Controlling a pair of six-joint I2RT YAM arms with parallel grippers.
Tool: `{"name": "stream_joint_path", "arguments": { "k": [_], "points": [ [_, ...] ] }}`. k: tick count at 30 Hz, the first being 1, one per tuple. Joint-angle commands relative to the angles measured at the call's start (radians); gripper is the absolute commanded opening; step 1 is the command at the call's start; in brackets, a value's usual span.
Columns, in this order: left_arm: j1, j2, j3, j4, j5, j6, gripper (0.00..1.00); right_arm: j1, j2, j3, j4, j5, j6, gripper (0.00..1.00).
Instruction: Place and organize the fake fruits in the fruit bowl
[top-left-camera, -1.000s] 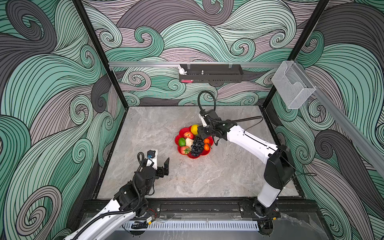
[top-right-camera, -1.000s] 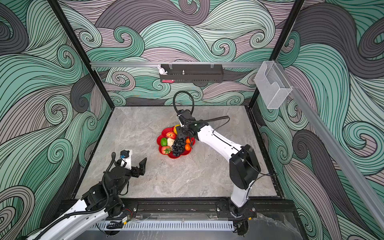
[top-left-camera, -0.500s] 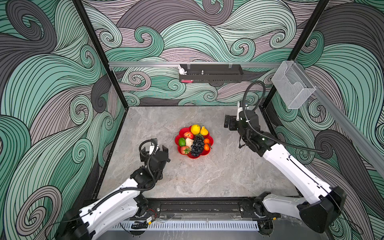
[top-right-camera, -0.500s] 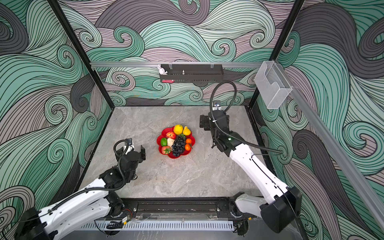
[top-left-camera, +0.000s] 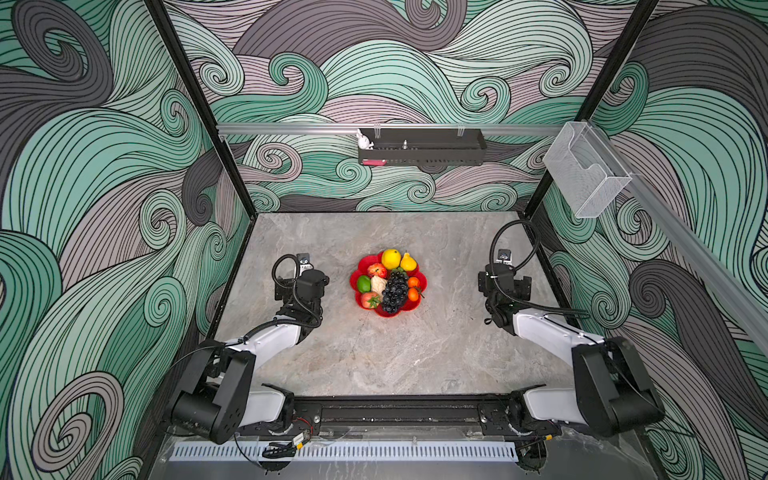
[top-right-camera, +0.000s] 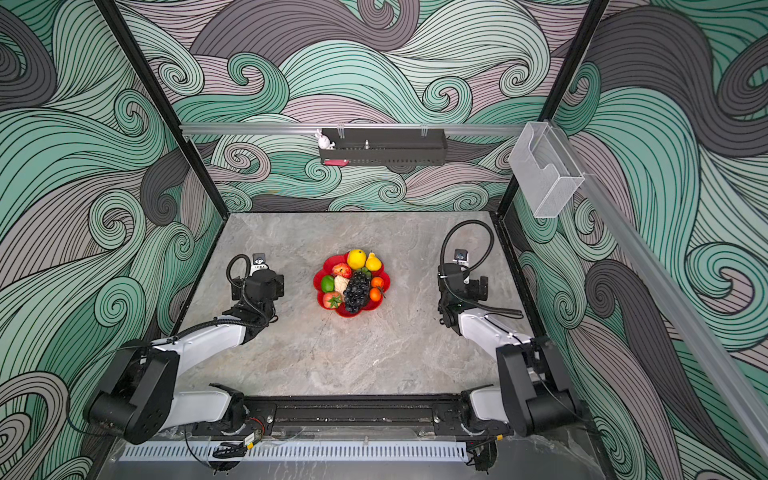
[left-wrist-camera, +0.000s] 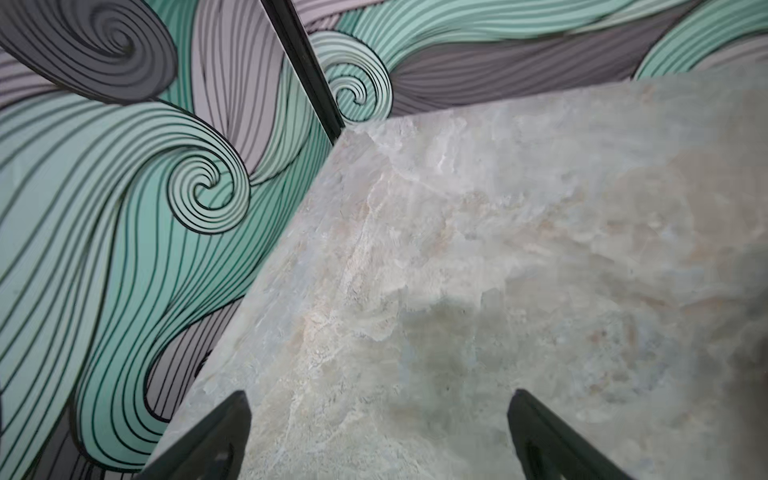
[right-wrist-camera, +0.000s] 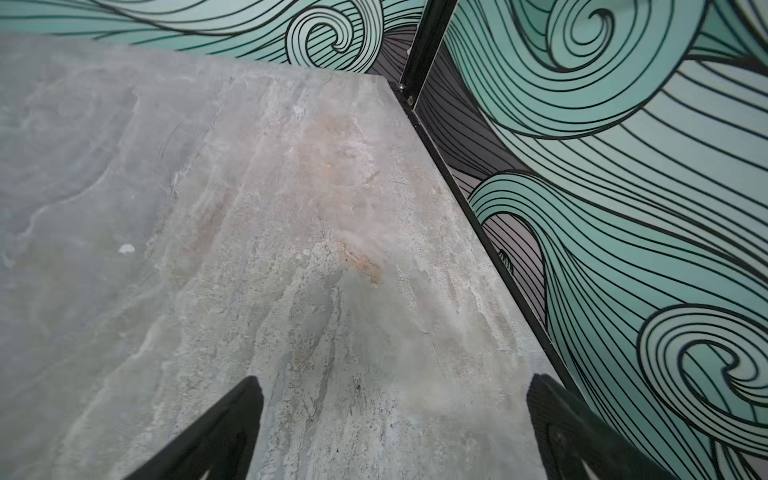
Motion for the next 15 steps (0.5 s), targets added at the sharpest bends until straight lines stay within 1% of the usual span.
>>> {"name": "stream_joint_path", "arguments": {
  "k": [1,2,3,4,5,6,7,8,9,10,11,12,13,15],
  "points": [
    [0.068,0.053,-0.022,0.200,0.151,0.054,0.99,-0.017,0.060,-0.023,0.246,-0.080,-0.053,1.00],
    [0.089,0.075,-0.031,0.262,0.153,0.070,0.99,-0.021,0.081,-0.028,0.293,-0.103,-0.075,1.00],
    [0.095,0.074,-0.027,0.251,0.147,0.067,0.99,-0.021,0.083,-0.034,0.310,-0.131,-0.094,1.00],
    [0.123,0.074,-0.031,0.248,0.211,0.057,0.99,-0.030,0.086,-0.050,0.340,-0.166,-0.096,1.00],
    [0.153,0.091,-0.049,0.292,0.256,0.048,0.99,-0.050,0.098,-0.078,0.403,-0.195,-0.081,1.00],
    [0.181,0.135,-0.067,0.367,0.273,0.033,0.99,-0.076,0.114,-0.119,0.502,-0.247,-0.070,1.00],
    [0.219,0.157,-0.076,0.408,0.313,0.014,0.99,-0.089,0.110,-0.131,0.521,-0.264,-0.057,1.00],
    [0.261,0.162,-0.064,0.351,0.356,-0.047,0.99,-0.101,0.092,-0.126,0.474,-0.287,-0.040,1.00],
    [0.298,0.191,-0.039,0.337,0.373,-0.089,0.99,-0.109,0.090,-0.115,0.446,-0.304,-0.034,1.00],
    [0.305,0.191,-0.052,0.354,0.399,-0.082,0.99,-0.112,0.101,-0.115,0.460,-0.311,-0.035,1.00],
    [0.313,0.175,-0.046,0.322,0.418,-0.094,0.99,-0.117,0.107,-0.108,0.459,-0.320,-0.033,1.00],
    [0.313,0.175,-0.037,0.295,0.416,-0.104,0.98,-0.127,0.100,-0.102,0.432,-0.341,-0.025,1.00],
    [0.314,0.182,-0.047,0.331,0.425,-0.088,0.99,-0.137,0.100,-0.101,0.422,-0.362,-0.019,1.00],
    [0.314,0.173,-0.042,0.305,0.424,-0.097,0.99,-0.153,0.106,-0.109,0.445,-0.404,-0.015,1.00]
  ]
}}
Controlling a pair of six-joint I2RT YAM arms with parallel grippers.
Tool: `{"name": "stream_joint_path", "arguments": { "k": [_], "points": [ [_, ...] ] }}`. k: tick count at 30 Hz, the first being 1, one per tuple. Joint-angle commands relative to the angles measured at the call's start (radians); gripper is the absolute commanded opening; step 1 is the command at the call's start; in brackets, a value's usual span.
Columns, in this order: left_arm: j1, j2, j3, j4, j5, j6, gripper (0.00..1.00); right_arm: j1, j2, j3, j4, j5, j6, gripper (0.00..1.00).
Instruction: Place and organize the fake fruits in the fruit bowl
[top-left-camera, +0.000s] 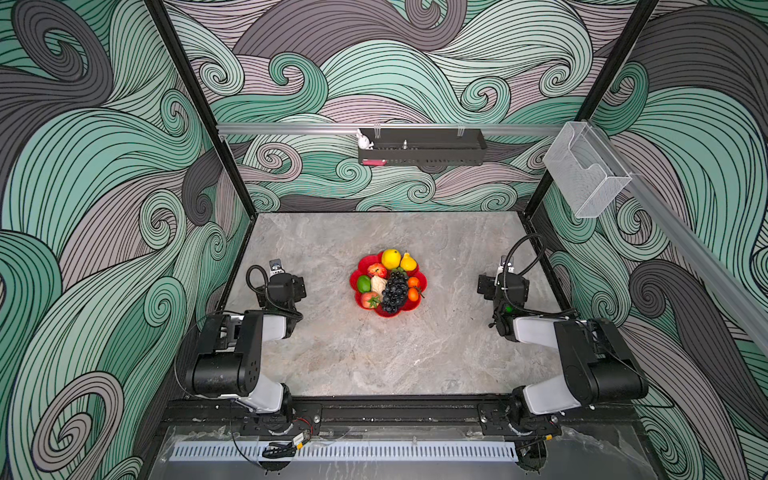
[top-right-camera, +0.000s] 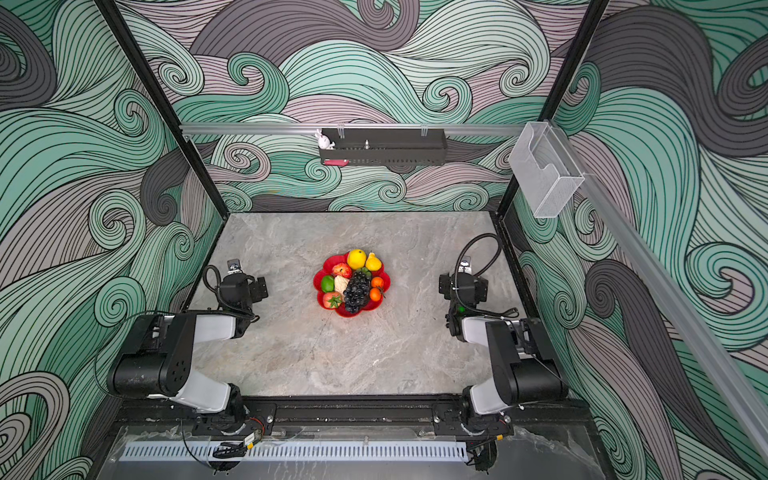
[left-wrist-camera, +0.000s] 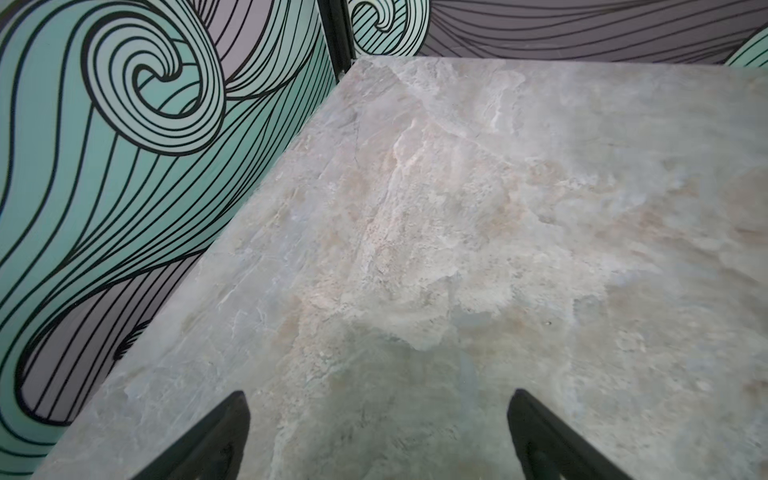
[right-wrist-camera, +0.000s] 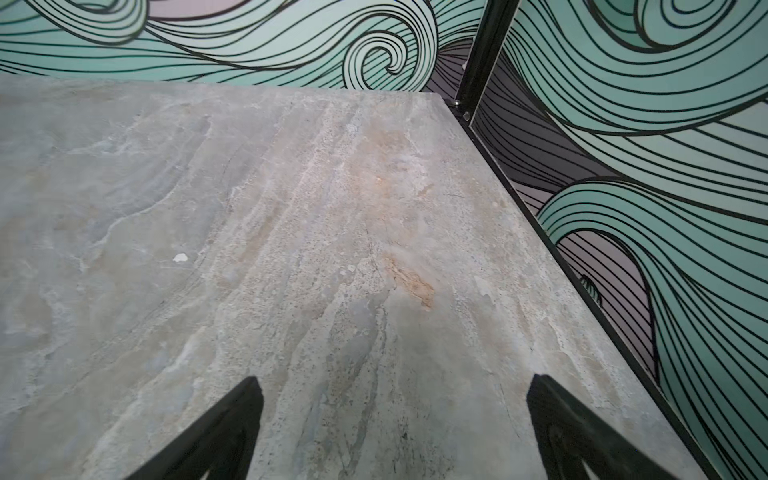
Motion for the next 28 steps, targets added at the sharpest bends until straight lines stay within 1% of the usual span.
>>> {"name": "stream_joint_path", "arguments": {
  "k": [1,2,4,6,8,11,13,15,17,23,28],
  "points": [
    [0.000,-0.006,0.017,0.034,0.065,-0.034,0.99,-0.026,0.007,0.001,0.063,-0.111,0.023,1.00],
    [0.000,-0.006,0.015,0.039,0.068,-0.031,0.99,-0.032,0.015,-0.016,0.091,-0.126,0.027,1.00],
    [-0.001,-0.008,0.015,0.035,0.066,-0.033,0.99,-0.035,0.073,-0.058,0.261,-0.138,0.011,1.00],
    [-0.002,-0.008,0.017,0.028,0.066,-0.034,0.99,-0.035,0.025,-0.031,0.129,-0.142,0.021,1.00],
    [-0.001,-0.008,0.016,0.032,0.065,-0.033,0.99,-0.035,0.055,-0.051,0.215,-0.141,0.014,1.00],
    [-0.001,-0.008,0.017,0.031,0.065,-0.032,0.99,-0.034,0.032,-0.037,0.148,-0.142,0.018,1.00],
    [-0.001,-0.008,0.017,0.031,0.065,-0.032,0.99,-0.035,0.045,-0.044,0.187,-0.141,0.016,1.00],
    [-0.001,-0.008,0.017,0.031,0.065,-0.033,0.99,-0.035,0.035,-0.039,0.156,-0.144,0.018,1.00],
    [-0.001,-0.008,0.017,0.032,0.065,-0.033,0.99,-0.035,0.041,-0.041,0.175,-0.142,0.017,1.00],
    [-0.001,-0.008,0.017,0.032,0.064,-0.033,0.99,-0.038,0.042,-0.027,0.141,-0.153,0.021,1.00],
    [-0.001,-0.008,0.017,0.032,0.064,-0.033,0.99,-0.038,0.036,-0.040,0.161,-0.151,0.018,1.00]
  ]
}}
